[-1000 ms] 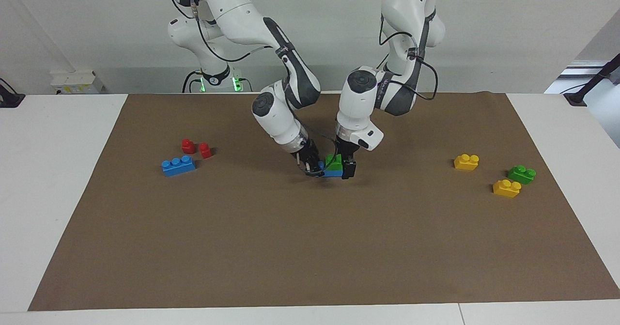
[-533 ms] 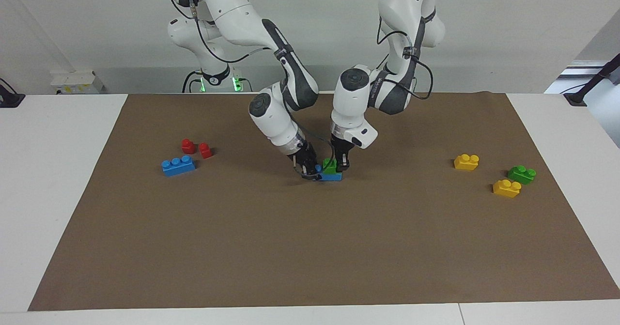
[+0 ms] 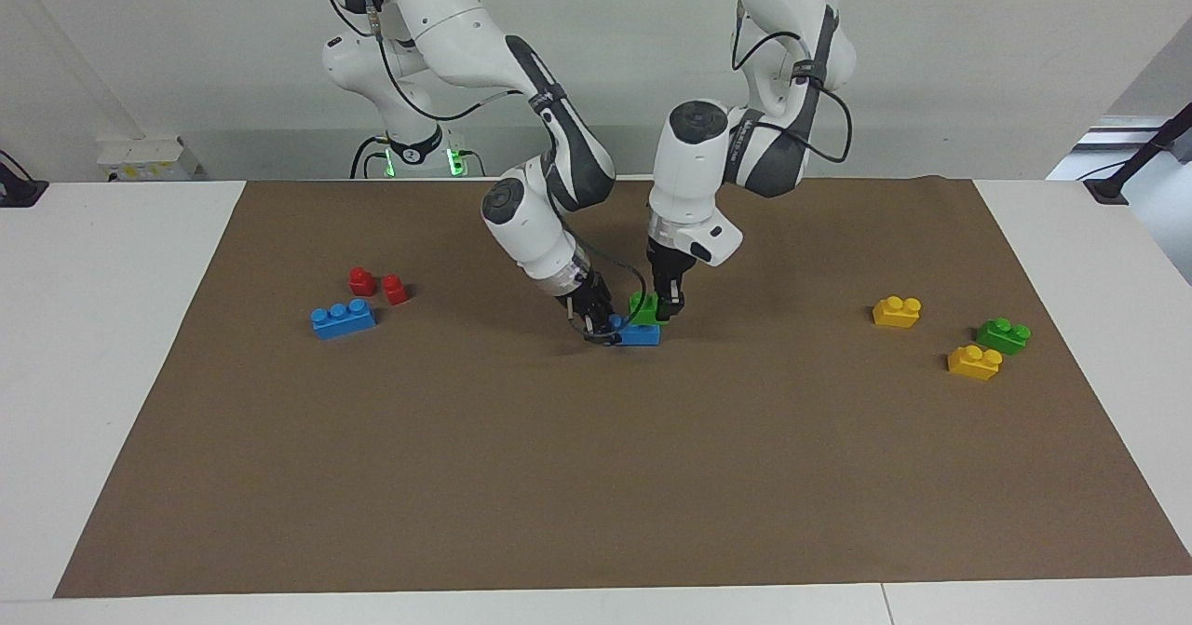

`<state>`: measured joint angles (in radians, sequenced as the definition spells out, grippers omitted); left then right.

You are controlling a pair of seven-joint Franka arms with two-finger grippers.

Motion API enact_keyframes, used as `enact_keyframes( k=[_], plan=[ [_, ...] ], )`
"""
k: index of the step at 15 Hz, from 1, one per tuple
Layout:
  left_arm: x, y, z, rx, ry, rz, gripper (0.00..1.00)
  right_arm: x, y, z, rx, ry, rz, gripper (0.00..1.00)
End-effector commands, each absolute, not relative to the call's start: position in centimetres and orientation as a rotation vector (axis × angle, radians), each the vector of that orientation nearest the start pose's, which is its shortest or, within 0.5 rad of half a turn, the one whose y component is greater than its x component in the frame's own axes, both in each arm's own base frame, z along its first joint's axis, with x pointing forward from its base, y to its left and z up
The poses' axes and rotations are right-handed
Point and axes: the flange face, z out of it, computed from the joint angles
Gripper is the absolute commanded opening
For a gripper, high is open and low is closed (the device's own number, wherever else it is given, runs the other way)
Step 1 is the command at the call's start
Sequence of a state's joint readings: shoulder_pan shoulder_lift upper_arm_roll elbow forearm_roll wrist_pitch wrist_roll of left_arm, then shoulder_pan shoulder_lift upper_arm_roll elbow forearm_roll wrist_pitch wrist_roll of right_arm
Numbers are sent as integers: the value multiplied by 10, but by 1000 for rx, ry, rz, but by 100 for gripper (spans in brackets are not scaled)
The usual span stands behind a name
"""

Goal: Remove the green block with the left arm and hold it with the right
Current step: 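Pull the left gripper away from the right gripper to separate the bricks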

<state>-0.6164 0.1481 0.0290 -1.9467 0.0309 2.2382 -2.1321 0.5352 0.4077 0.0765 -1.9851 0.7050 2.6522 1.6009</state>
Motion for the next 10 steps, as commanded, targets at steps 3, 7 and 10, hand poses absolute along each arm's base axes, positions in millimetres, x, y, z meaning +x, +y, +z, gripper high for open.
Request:
enact_keyframes(
  k=[3, 7, 10],
  plan=[
    [522, -269, 468, -2399, -2167, -122, 0, 539, 340, 292, -1871, 1923, 422, 0],
    [552, -195, 463, -2522, -2005, -94, 0, 590, 281, 349, -1896, 1888, 502, 0],
    [568, -141, 459, -2603, -1941, -70, 0, 623, 207, 388, -1969, 1837, 486, 0]
  ],
)
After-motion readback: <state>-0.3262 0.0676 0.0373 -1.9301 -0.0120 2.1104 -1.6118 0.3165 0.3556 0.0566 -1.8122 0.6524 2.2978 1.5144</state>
